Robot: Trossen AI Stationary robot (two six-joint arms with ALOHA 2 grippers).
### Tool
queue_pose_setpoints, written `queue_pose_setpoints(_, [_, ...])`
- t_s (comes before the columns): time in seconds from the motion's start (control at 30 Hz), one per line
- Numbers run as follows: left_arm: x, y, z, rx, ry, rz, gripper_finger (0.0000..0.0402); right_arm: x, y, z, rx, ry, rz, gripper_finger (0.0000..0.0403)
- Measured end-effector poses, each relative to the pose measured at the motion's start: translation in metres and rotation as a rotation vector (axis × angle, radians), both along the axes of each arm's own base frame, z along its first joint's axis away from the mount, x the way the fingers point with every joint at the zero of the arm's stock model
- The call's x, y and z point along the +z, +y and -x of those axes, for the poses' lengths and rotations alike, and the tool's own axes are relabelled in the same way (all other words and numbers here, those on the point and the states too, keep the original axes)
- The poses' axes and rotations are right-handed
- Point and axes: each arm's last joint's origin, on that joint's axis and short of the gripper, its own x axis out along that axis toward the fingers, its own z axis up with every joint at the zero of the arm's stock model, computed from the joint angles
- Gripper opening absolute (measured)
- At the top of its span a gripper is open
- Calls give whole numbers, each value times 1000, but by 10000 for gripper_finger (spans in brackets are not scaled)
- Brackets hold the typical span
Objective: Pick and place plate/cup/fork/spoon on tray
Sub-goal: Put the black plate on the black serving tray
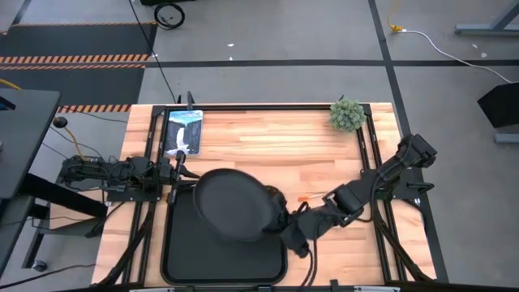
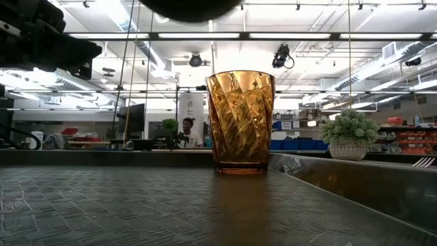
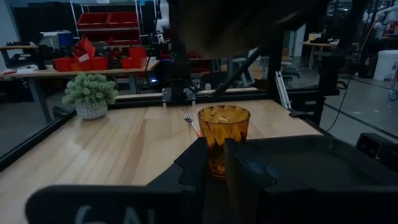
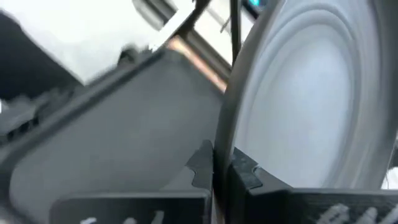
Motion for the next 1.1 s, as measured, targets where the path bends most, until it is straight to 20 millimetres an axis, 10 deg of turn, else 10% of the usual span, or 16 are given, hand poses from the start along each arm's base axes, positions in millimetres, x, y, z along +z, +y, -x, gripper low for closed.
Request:
queue_pose_setpoints(0.4, [-2, 0, -2, 0, 27, -3, 64, -31, 42, -53, -14, -21, -52, 16])
queue_pose_setpoints(1.1, [-2, 0, -2, -1, 26, -3, 64, 13, 70, -68, 98, -72, -258, 16])
